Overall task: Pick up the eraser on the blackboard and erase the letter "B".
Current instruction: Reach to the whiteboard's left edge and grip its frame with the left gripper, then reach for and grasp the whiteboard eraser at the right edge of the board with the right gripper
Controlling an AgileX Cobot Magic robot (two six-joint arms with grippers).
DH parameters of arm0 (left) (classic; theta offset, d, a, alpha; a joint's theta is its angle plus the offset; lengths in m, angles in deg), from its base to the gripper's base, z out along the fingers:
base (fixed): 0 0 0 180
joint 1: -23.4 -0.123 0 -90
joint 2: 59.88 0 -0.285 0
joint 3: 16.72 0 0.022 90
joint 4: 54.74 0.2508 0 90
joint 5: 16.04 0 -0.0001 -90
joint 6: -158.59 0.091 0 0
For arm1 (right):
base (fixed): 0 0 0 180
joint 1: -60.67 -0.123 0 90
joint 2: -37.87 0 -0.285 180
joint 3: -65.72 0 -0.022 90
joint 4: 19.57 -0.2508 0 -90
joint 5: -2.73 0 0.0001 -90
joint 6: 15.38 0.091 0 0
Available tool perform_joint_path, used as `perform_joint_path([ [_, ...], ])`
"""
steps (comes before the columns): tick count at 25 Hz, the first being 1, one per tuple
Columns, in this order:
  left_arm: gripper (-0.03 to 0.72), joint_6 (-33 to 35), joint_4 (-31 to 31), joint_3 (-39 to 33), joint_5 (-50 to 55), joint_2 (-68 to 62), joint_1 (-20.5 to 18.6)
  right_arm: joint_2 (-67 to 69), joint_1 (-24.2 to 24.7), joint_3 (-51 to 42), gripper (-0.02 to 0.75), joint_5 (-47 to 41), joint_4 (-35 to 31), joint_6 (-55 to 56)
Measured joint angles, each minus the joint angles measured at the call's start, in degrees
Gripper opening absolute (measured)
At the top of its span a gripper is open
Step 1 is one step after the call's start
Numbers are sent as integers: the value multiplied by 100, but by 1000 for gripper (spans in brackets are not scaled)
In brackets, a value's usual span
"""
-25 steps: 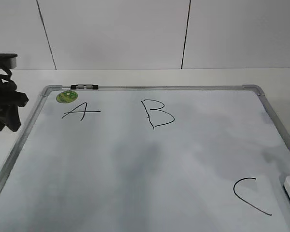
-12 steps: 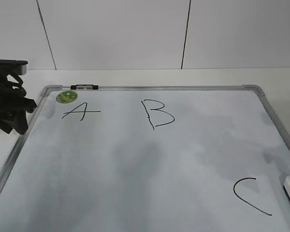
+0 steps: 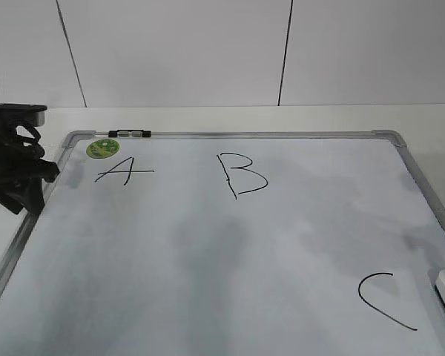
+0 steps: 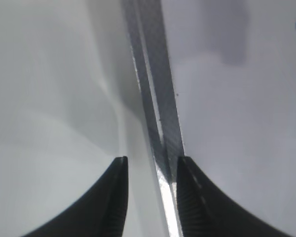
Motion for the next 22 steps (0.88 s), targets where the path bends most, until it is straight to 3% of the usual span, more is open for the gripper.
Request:
perform_joint_path([
  [11,241,13,0,67,66,-101,0,0,0,0,592,0,0,0],
  [18,65,-2,-182,126,183,-154,0,0,0,4,599,14,0,0],
  [22,32,-125,-235,126,196,-163,-10,8,0,4,628,56,0,0],
])
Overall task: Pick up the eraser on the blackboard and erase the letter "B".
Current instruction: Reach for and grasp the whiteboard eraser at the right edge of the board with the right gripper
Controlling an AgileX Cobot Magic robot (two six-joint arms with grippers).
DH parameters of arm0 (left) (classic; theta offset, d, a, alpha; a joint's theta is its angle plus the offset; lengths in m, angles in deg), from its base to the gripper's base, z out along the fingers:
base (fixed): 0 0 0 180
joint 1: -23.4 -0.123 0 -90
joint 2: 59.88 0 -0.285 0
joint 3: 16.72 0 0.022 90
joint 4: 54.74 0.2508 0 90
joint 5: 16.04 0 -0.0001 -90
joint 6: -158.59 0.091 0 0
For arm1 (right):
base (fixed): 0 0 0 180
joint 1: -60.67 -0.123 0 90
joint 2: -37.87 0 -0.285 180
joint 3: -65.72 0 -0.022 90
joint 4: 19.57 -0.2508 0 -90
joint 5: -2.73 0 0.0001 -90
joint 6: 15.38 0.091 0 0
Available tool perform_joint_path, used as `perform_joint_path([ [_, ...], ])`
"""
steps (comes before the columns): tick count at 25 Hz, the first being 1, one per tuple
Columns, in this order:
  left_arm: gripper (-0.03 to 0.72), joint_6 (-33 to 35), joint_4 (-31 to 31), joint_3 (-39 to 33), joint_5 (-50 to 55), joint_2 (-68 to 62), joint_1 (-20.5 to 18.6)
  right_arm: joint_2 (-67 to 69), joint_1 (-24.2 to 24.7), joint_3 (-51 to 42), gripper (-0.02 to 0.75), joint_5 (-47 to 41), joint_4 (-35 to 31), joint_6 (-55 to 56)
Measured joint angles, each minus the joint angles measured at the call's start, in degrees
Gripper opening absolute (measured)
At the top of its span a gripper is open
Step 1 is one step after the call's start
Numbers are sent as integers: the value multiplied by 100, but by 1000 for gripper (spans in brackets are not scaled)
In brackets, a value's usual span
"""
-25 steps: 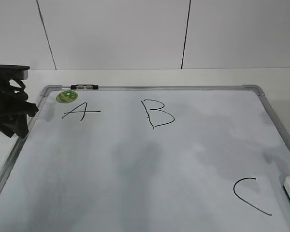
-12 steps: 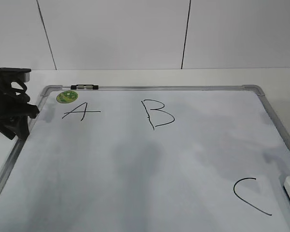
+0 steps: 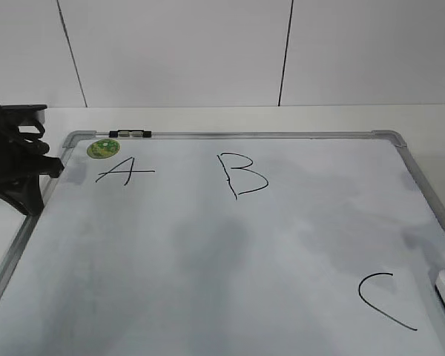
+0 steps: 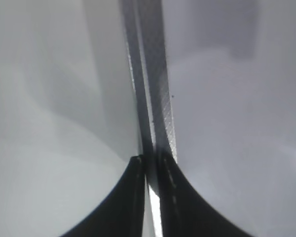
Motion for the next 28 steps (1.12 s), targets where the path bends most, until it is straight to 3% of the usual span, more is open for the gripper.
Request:
perform_joint_path([
  [21,29,-46,-24,11,56,-24,0,819,0,9,635,399,-102,132],
  [28,29,-46,-34,11,56,-24,0,776,0,-128,599,647,-107,166],
])
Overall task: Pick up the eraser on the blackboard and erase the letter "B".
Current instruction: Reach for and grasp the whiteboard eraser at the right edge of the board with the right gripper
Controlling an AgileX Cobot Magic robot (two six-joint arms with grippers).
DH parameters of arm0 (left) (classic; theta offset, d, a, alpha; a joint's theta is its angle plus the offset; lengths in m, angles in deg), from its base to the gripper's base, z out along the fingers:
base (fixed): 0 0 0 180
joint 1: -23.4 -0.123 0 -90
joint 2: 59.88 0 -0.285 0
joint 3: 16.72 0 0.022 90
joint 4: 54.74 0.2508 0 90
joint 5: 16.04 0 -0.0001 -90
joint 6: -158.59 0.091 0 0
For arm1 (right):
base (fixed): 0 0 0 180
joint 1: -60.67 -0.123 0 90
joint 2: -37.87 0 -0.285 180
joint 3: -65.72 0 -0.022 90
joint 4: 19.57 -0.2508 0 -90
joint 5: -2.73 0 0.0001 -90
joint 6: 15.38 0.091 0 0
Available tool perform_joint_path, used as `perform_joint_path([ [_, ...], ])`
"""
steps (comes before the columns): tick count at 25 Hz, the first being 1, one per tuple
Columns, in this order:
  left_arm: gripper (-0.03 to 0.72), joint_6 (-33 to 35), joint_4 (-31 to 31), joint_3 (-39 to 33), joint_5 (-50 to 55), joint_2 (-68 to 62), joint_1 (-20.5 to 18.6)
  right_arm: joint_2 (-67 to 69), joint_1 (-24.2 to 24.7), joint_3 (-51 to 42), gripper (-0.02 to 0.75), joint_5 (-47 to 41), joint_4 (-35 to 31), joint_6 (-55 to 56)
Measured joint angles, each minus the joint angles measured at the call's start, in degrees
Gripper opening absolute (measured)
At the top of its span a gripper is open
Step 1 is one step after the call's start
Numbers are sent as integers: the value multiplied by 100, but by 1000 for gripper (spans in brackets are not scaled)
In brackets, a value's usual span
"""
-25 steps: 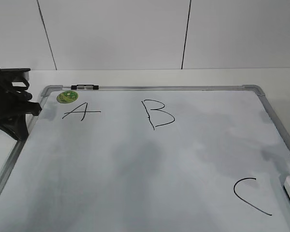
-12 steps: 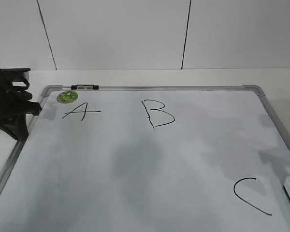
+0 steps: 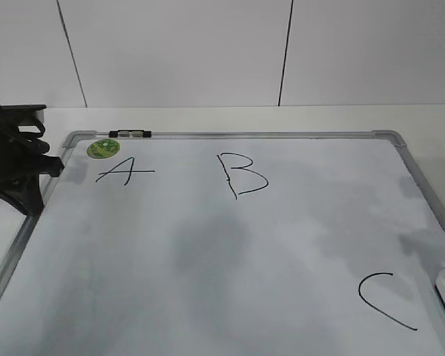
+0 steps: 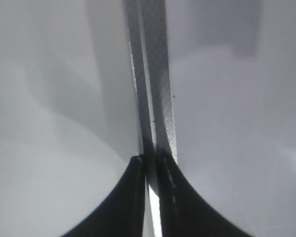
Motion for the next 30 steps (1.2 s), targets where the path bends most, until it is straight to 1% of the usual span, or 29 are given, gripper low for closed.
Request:
perform_joint_path([
  [7,28,0,-13,0,0,0,-7,-538,0,-441,593,322,-9,-124],
  [21,28,0,-15,0,4,0,-7,-621,0,-450,594,385,-130,-262],
  [25,28,0,-15,0,4,0,-7,-569,0,-450,657,385,-183,-346],
  [30,28,0,-15,0,4,0,-7,-307,0,-450,672,385,-199,-421],
])
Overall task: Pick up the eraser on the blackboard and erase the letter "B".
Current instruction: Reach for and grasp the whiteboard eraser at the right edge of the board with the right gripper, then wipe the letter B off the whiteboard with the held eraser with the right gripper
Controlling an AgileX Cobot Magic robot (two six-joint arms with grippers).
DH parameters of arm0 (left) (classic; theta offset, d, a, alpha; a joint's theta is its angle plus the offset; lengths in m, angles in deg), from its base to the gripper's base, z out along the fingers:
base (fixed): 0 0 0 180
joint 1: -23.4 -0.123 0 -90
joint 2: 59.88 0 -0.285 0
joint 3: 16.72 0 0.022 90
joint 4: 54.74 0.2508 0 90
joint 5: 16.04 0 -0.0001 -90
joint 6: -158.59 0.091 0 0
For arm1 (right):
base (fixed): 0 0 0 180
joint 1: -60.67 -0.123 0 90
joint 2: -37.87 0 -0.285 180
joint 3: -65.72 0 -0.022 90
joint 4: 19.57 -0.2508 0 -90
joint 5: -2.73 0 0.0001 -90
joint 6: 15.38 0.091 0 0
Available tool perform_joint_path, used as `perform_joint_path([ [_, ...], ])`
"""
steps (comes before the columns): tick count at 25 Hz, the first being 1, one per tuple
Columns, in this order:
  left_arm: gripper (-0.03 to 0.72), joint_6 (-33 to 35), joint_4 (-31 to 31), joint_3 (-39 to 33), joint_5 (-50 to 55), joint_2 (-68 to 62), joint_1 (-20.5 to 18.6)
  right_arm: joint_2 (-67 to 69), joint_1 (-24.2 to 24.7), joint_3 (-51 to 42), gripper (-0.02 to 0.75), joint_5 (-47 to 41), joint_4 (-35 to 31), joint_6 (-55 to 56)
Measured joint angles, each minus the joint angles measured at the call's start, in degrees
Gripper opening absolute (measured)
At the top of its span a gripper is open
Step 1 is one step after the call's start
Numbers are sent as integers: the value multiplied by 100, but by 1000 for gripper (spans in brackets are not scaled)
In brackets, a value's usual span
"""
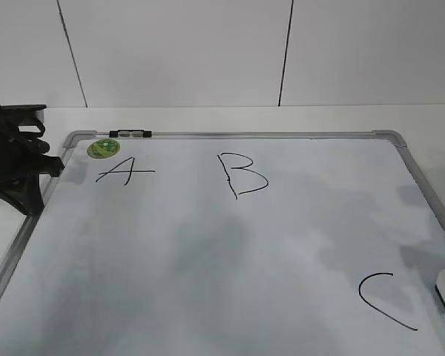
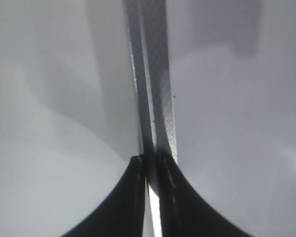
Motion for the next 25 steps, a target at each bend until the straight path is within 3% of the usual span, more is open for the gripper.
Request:
perform_joint_path([
  [25,28,0,-10,0,0,0,0,718,0,0,657,112,-16,-15],
])
